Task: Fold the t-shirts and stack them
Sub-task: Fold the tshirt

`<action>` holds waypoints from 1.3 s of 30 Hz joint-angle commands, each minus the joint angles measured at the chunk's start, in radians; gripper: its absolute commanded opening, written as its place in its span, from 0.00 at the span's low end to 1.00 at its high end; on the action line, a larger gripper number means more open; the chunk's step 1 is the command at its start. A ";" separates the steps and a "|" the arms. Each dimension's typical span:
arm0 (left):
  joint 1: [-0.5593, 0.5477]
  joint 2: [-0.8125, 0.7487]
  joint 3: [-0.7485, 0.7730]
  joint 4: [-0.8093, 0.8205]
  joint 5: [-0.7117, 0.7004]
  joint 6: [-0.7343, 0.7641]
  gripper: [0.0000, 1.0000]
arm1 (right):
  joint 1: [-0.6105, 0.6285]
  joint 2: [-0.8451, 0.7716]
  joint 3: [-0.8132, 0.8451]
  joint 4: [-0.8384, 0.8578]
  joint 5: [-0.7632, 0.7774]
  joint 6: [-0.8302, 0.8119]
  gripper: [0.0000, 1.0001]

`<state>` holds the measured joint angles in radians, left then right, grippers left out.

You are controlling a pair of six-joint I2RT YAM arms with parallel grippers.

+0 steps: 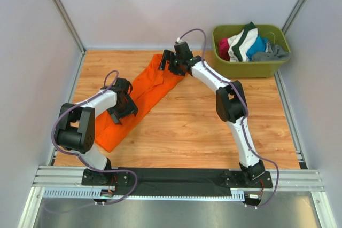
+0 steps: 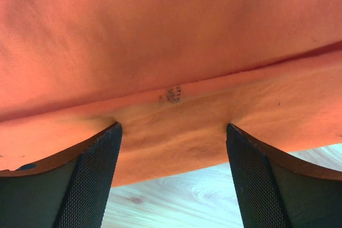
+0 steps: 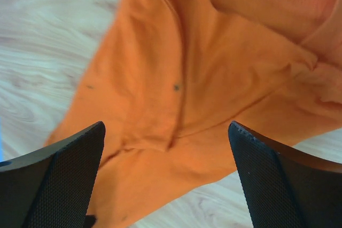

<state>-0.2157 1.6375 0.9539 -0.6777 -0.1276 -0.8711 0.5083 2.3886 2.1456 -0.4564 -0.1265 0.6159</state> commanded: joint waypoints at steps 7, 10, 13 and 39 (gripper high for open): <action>-0.017 0.019 -0.012 0.023 0.106 -0.025 0.85 | 0.004 0.128 0.028 -0.045 -0.019 -0.008 0.99; -0.066 0.038 0.009 0.007 0.120 -0.039 0.85 | -0.007 0.182 0.085 -0.062 0.002 -0.012 1.00; -0.131 0.079 0.064 -0.022 0.152 -0.045 0.85 | -0.050 0.236 0.149 -0.068 -0.013 0.005 1.00; -0.462 0.279 0.295 0.000 0.332 -0.060 0.85 | -0.079 0.327 0.382 0.130 -0.077 0.021 1.00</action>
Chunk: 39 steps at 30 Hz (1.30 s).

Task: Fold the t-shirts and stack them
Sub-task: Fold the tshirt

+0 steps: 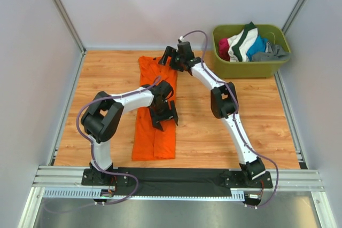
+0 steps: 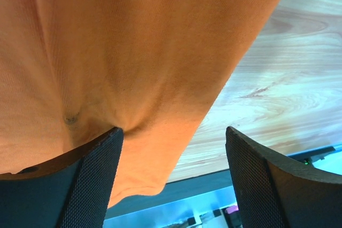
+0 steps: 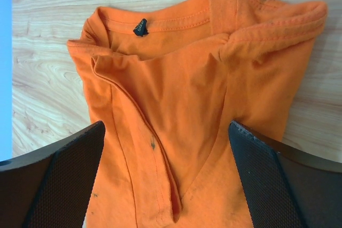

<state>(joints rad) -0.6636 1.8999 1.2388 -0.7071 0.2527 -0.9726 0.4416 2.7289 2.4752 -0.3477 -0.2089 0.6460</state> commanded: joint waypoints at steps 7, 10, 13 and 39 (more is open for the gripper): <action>-0.013 -0.240 0.054 -0.054 -0.171 0.209 0.89 | -0.044 -0.303 -0.033 -0.085 -0.032 -0.114 1.00; 0.007 -0.416 0.038 -0.081 -0.219 0.239 0.89 | -0.046 -0.530 -0.131 -0.115 -0.073 -0.149 1.00; 0.063 -0.510 -0.031 -0.110 -0.251 0.236 0.89 | -0.041 -0.671 -0.313 -0.151 -0.107 -0.119 1.00; 0.389 -1.260 -0.877 0.025 0.129 -0.003 0.84 | 0.517 -1.448 -1.803 0.095 0.152 0.448 0.98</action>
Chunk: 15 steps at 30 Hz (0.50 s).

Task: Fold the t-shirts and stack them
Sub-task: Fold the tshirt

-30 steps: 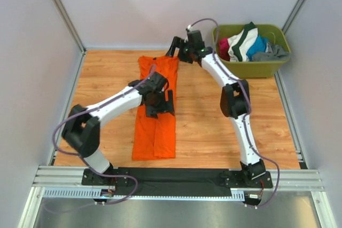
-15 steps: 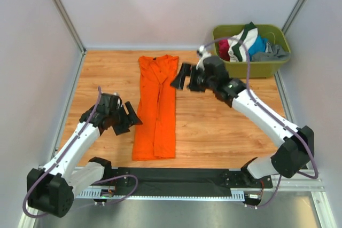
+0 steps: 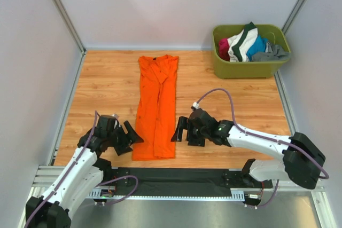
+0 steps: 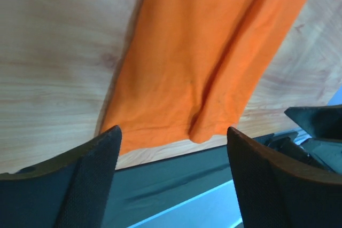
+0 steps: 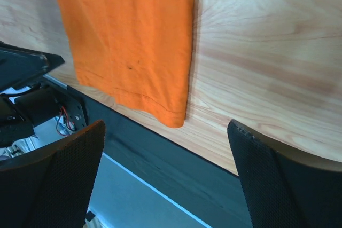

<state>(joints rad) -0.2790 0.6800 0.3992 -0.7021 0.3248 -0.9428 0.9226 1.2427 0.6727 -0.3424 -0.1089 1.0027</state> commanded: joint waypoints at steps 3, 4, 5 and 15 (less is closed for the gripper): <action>0.004 -0.112 -0.071 0.003 0.031 -0.037 0.74 | 0.065 0.089 -0.007 0.105 0.058 0.112 0.96; 0.004 -0.144 -0.075 -0.005 0.010 -0.036 0.72 | 0.077 0.104 -0.015 0.117 0.055 0.117 0.93; 0.004 -0.154 -0.077 -0.013 0.000 -0.034 0.68 | 0.082 0.110 -0.019 0.138 0.052 0.134 0.91; -0.006 -0.143 -0.094 -0.146 -0.059 -0.007 0.64 | 0.094 0.201 -0.022 0.200 0.005 0.158 0.78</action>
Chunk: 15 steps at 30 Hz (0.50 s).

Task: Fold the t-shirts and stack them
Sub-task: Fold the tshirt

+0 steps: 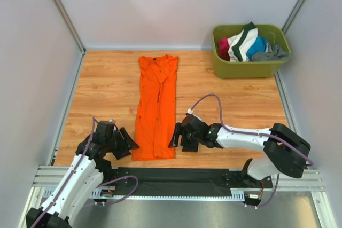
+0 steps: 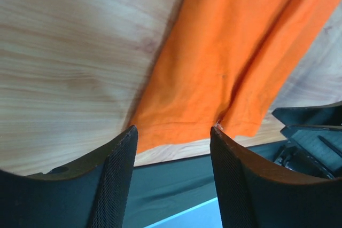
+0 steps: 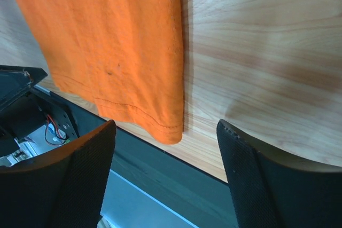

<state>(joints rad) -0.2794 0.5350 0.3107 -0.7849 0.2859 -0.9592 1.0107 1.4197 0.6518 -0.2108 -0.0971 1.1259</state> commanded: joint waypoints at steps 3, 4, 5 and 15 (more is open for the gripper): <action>-0.014 0.013 -0.030 -0.054 -0.013 0.010 0.61 | 0.022 0.051 -0.014 0.091 -0.024 0.060 0.70; -0.018 0.016 -0.035 -0.056 -0.002 0.011 0.60 | 0.029 0.056 -0.018 0.096 -0.026 0.067 0.67; -0.024 0.016 -0.047 -0.038 0.007 0.011 0.59 | 0.035 0.061 -0.020 0.102 -0.026 0.074 0.66; -0.072 0.068 -0.051 0.013 -0.013 0.002 0.42 | 0.075 0.107 -0.017 0.100 -0.027 0.092 0.50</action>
<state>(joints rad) -0.3412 0.5789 0.2607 -0.7948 0.2832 -0.9604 1.0798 1.5059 0.6403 -0.1204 -0.1402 1.2018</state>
